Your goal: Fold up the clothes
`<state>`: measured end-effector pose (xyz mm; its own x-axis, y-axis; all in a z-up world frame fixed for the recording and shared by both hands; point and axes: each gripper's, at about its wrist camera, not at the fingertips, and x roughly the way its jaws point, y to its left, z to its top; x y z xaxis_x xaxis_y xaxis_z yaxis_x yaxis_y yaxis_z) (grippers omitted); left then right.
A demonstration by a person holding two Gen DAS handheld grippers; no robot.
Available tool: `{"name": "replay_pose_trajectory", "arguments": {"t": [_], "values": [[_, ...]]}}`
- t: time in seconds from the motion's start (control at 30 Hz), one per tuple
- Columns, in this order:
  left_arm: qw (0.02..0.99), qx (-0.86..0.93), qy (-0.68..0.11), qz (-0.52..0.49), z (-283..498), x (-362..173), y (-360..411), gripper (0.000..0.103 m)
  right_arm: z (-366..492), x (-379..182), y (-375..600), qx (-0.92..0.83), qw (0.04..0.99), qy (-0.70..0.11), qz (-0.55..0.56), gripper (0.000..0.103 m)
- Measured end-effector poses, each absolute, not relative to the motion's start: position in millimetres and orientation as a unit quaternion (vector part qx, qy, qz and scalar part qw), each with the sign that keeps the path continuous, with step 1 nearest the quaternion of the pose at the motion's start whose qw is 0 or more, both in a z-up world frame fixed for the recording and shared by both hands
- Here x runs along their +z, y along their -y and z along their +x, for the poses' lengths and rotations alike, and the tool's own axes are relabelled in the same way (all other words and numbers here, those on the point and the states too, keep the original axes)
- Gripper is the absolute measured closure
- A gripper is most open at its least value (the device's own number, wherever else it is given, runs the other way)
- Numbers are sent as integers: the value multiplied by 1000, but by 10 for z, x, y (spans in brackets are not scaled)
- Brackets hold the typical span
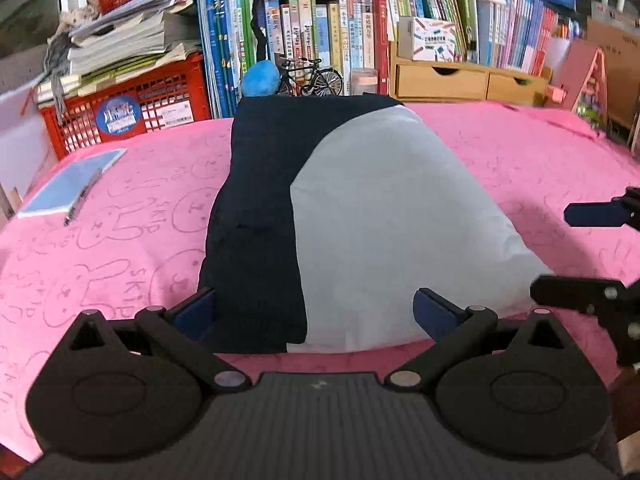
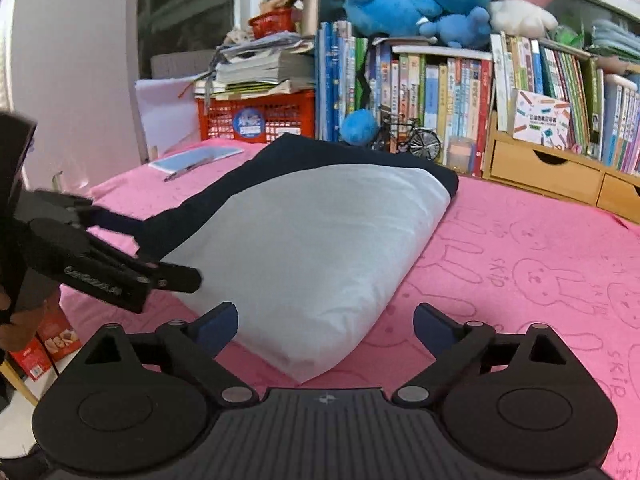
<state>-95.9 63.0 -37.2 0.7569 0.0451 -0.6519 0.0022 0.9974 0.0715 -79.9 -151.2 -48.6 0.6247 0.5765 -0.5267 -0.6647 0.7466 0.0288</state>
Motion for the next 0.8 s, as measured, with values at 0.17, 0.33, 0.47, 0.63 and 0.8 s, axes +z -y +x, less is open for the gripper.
{"name": "replay_pose_trajectory", "arguments": {"t": [0.17,0.33,0.47,0.63,0.8], "values": [[934,27,-355,24,-975,-375,-612,0,-910,-573,1545,338,899,-262,-97,1],[935,30,-353,28,-1006,-357,-588,0,-943,-689,1605,332,898,-276,-87,0],[933,35,-356,28,-1005,-377,-596,0,-943,-790,1541,331,896,-285,-84,0],[933,37,-359,20,-990,-405,-656,0,-817,-856,1399,293,911,-277,-89,1],[932,39,-361,12,-975,-434,-716,0,-632,-869,1537,233,930,-268,-98,0]]}}
